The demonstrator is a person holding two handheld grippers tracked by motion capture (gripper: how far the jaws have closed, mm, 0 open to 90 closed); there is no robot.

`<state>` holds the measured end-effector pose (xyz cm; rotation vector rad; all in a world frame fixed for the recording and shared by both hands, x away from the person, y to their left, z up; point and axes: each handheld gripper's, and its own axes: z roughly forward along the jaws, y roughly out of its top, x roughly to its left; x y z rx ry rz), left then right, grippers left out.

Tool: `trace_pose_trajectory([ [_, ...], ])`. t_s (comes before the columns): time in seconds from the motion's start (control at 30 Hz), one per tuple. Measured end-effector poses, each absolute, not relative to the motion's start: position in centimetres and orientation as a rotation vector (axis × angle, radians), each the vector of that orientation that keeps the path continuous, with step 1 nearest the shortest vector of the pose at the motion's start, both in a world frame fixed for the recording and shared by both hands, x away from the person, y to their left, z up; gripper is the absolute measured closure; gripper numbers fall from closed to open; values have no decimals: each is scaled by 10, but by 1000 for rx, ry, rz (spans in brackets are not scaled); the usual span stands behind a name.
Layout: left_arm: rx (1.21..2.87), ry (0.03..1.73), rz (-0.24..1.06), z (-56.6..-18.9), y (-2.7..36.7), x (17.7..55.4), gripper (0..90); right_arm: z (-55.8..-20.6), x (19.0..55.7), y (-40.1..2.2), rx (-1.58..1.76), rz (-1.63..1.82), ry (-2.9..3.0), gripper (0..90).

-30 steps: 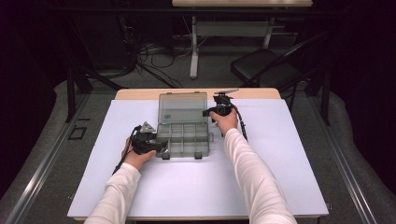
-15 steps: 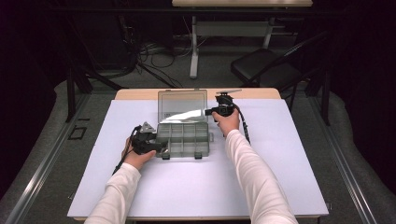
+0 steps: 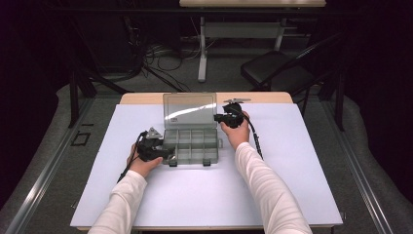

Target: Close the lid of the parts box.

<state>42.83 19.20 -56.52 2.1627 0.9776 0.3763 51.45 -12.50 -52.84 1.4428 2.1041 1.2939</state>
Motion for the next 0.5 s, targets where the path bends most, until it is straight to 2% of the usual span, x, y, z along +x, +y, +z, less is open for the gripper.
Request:
trace_pose_trajectory([
  [0.5, 2161, 979, 375, -565, 192, 428, 390, -527, 498, -119, 1323, 1255, 2035, 838],
])
